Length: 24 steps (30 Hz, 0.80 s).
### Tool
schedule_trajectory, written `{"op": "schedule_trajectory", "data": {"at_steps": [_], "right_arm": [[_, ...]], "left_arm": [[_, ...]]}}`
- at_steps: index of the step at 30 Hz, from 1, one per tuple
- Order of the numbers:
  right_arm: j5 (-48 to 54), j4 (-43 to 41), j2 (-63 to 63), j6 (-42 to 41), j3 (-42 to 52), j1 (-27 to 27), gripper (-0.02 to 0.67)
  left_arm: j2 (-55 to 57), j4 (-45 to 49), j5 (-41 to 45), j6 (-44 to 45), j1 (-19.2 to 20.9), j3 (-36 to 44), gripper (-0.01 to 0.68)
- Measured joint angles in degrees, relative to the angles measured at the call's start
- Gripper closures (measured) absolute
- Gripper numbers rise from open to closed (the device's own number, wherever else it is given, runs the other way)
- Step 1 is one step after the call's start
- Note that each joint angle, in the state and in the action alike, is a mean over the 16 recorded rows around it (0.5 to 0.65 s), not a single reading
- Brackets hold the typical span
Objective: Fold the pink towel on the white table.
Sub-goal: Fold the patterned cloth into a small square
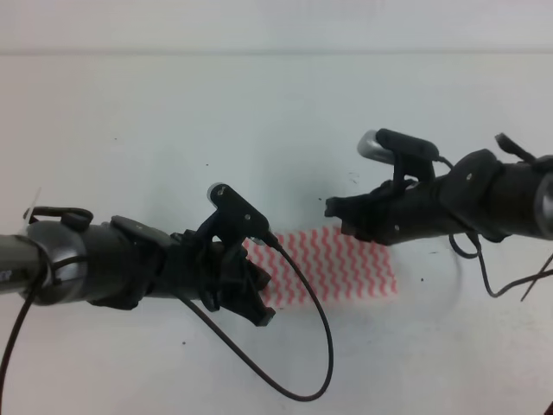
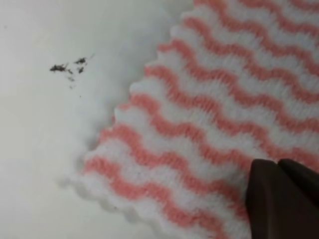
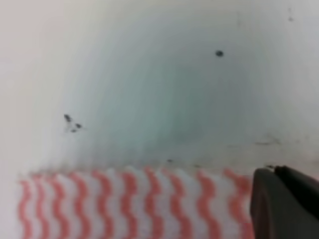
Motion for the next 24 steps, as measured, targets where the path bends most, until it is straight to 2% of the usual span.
{"op": "schedule_trajectory", "data": {"at_steps": [15,24], "right_arm": [[2.98,-0.92,2.47,0.19,-0.91,-5.09,0.667],[10.27,-2.53,-1.06,0.01,-0.95,-5.43,0.667]], "left_arm": [[-1.62,-0.04,0.25,0.39,0.0,-0.03,0.675],[-5.34,-0.12,0.37,0.65,0.0,-0.09,0.675]]}}
